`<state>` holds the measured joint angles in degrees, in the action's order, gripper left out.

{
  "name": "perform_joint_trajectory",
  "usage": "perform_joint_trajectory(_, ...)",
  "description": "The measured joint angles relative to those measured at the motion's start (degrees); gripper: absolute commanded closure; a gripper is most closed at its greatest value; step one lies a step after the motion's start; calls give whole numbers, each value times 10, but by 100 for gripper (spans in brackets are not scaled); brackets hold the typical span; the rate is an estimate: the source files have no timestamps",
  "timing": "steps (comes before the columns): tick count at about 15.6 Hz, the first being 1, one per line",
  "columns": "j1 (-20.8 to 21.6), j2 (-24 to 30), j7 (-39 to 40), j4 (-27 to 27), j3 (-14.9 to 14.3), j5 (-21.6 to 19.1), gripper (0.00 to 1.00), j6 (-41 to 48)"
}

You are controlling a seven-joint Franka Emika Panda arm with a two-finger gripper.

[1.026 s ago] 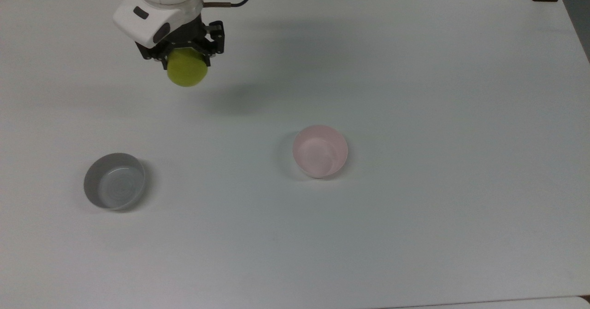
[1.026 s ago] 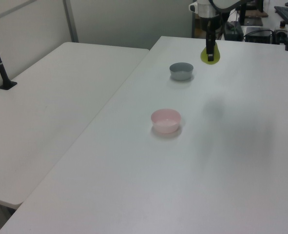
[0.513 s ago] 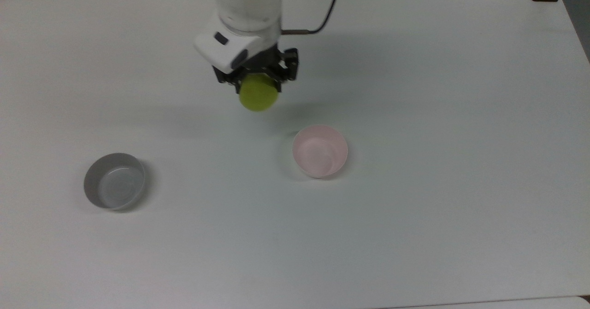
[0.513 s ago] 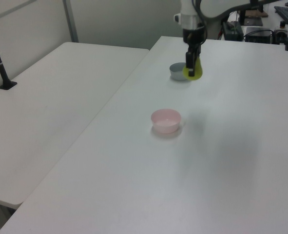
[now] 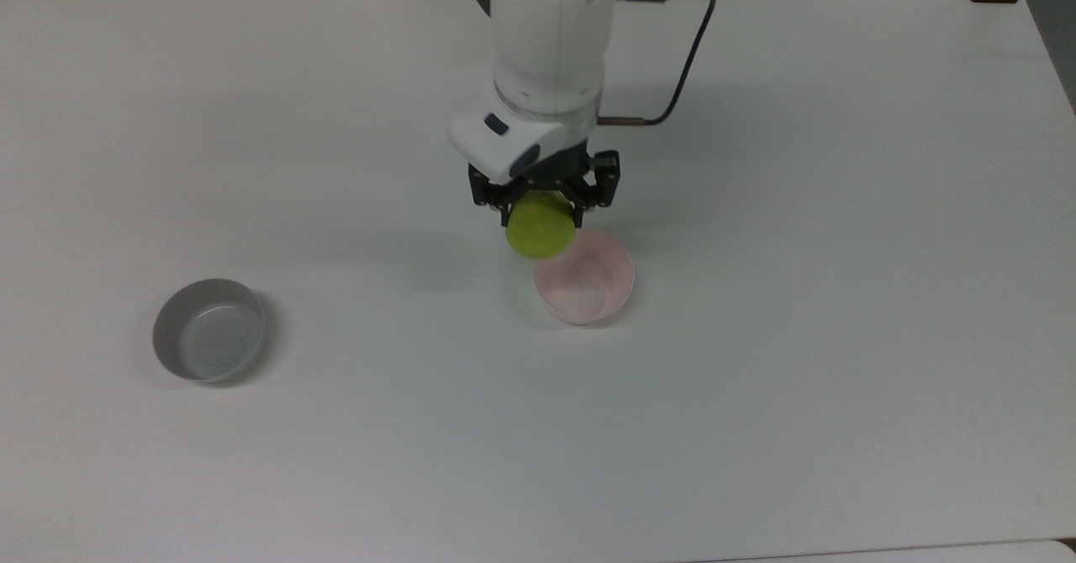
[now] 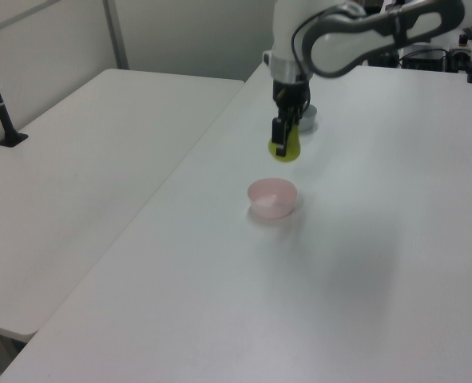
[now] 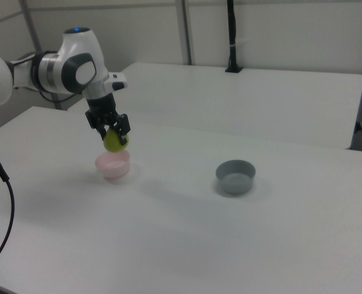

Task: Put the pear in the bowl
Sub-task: 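Carry the pear over the pink bowl, then lower the pear into the pink bowl and open the gripper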

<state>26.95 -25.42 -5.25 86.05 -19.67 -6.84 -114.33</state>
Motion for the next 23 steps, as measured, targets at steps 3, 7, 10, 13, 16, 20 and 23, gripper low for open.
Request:
perform_joint_trajectory(3, 14, -34, -13, 0, 1, 0, 33, -29)
perform_joint_trajectory(7, 18, -56, -18, -1, 7, 0, 0, -37)
perform_joint_trajectory(10, 18, -61, -18, -1, 14, 0, 0, -37)
perform_joint_trajectory(13, 19, -62, -18, -2, 18, 0, 0, -37)
perform_joint_trajectory(16, 19, -62, -18, -3, 19, 0, 0, -37)
perform_joint_trajectory(20, 17, -50, -18, -14, 17, 0, 0, -37)
perform_joint_trajectory(23, 6, -19, -18, -14, 15, 13, 0, -11)
